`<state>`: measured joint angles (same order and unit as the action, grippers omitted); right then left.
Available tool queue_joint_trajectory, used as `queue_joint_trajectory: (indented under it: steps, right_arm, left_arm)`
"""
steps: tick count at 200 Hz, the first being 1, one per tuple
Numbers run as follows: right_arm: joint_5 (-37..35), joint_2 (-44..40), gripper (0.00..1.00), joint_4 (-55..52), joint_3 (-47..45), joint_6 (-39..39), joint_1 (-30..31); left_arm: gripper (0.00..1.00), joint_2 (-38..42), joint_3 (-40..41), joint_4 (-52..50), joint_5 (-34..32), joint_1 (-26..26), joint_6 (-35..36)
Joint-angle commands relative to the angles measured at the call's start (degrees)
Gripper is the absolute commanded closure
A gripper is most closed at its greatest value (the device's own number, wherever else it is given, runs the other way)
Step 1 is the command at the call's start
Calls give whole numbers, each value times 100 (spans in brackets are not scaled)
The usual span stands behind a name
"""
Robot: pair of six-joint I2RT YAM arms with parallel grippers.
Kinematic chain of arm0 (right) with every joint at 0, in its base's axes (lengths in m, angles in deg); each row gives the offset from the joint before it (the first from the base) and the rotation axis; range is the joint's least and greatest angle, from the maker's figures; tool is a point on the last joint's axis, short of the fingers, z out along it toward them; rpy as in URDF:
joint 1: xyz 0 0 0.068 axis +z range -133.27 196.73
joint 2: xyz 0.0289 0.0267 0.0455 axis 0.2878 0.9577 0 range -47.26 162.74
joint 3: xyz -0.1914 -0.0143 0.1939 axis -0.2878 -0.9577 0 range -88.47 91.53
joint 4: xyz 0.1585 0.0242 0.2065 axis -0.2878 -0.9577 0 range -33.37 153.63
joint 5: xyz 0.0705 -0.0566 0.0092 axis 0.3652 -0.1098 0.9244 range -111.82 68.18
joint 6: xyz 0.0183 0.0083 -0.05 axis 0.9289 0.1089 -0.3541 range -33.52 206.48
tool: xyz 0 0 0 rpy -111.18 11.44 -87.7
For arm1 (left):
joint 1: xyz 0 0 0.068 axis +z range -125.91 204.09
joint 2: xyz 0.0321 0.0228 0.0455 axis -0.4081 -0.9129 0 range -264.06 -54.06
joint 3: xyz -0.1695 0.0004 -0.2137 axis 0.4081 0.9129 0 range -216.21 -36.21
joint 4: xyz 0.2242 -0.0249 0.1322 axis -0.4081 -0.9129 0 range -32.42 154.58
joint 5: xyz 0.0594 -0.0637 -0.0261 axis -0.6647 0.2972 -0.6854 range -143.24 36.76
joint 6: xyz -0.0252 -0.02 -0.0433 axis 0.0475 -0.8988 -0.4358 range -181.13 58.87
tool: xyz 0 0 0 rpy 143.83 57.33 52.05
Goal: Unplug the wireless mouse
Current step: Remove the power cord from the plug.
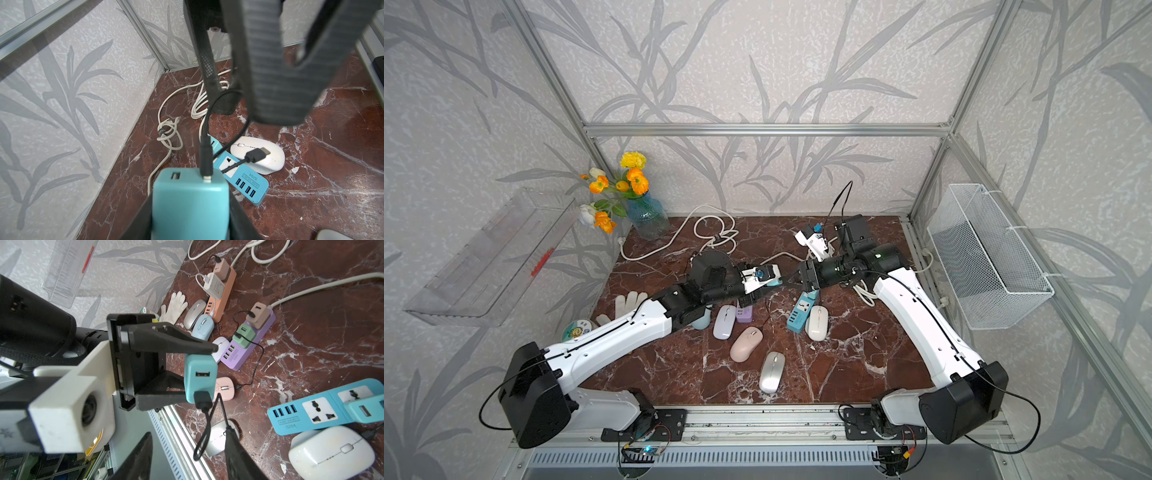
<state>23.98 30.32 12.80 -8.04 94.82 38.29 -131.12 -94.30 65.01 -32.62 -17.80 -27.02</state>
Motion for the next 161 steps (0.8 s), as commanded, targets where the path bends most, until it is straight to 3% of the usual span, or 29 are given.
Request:
queue_joint_trajectory:
  steps: [1,80,102,122,161]
  right_arm:
    - [-72,53,49,-256,-50,-152,41]
    - [-216,194,69,239,-15,206,59]
    - [-264,211,81,305,-46,236,59]
    - [-286,188,100,328,-84,231,59]
    - [-849,-348,100,489,-316,240,-67]
  left_arm:
    - [100,51,-10,81,-11,5,64]
    - [100,50,4,85,186,3,94]
    - [100,50,16,61,205,3,137]
    - [100,34,6,37,143,5,170]
    - [100,-1,-1,-553,-508,17,402]
